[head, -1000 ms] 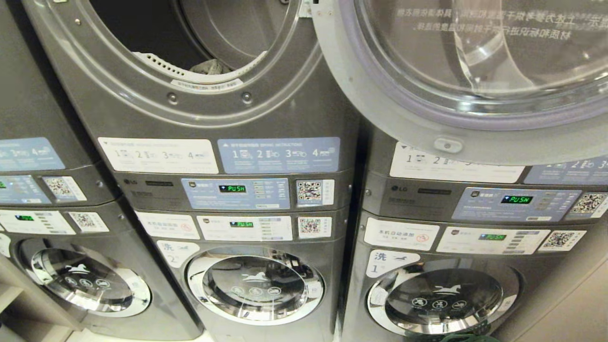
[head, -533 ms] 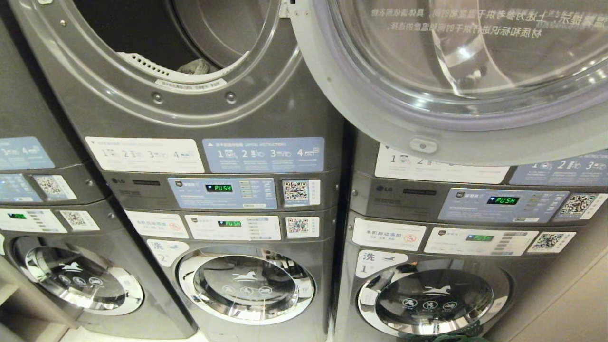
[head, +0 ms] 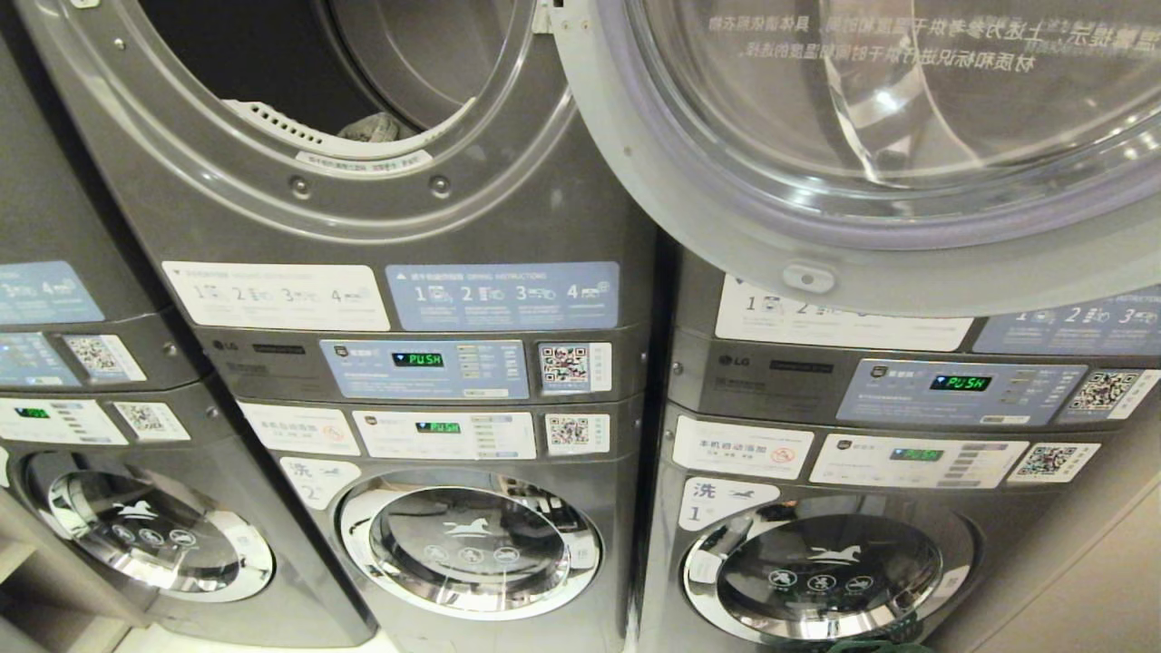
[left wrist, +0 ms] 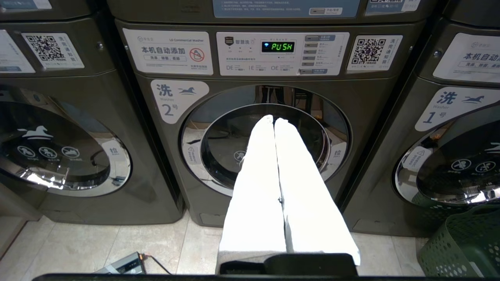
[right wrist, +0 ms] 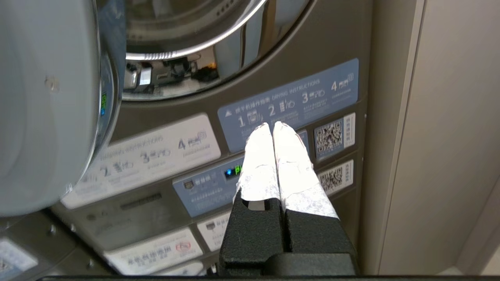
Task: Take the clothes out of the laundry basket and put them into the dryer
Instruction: Close the dryer
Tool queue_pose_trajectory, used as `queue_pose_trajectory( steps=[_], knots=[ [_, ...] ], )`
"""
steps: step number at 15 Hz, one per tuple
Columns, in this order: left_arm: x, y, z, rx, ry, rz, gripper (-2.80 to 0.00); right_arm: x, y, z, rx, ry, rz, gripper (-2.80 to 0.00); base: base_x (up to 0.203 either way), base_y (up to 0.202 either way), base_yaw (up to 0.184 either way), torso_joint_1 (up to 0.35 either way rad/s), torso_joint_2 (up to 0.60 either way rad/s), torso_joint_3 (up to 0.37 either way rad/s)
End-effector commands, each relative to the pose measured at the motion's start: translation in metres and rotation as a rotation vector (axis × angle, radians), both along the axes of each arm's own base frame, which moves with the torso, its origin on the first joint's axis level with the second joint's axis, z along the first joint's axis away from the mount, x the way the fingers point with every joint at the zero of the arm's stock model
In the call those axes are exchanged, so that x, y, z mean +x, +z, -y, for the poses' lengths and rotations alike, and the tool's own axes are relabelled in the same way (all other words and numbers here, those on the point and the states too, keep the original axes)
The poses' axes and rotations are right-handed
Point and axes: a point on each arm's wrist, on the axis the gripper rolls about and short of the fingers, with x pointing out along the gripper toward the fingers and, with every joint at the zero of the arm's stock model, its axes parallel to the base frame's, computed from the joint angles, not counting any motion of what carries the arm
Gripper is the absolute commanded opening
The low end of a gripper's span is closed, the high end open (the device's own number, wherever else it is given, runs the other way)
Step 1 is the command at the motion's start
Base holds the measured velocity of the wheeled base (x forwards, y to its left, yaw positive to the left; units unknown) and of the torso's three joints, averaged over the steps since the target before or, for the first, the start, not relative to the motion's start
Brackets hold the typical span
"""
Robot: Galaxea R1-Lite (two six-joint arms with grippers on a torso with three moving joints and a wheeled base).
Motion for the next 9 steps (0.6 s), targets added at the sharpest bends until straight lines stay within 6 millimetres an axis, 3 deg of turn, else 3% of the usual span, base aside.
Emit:
queue_pose_trajectory(
  steps=[1, 9],
  knots=[
    [-0.0003, -0.0001, 0.0000, 0.001, 0.000, 0.003, -2.80, 0.0261, 0.0011, 0.0005, 0.007, -0.010, -0.064, -2.80, 0.000, 0.000, 0.000, 0.011, 0.01, 0.103],
    [-0.0003, 0.0000, -0.0001, -0.004, 0.004, 0.004, -2.80, 0.0275, -0.0031, 0.0005, 0.014, -0.010, -0.076, -2.80, 0.000, 0.000, 0.000, 0.003, 0.00, 0.186]
  ],
)
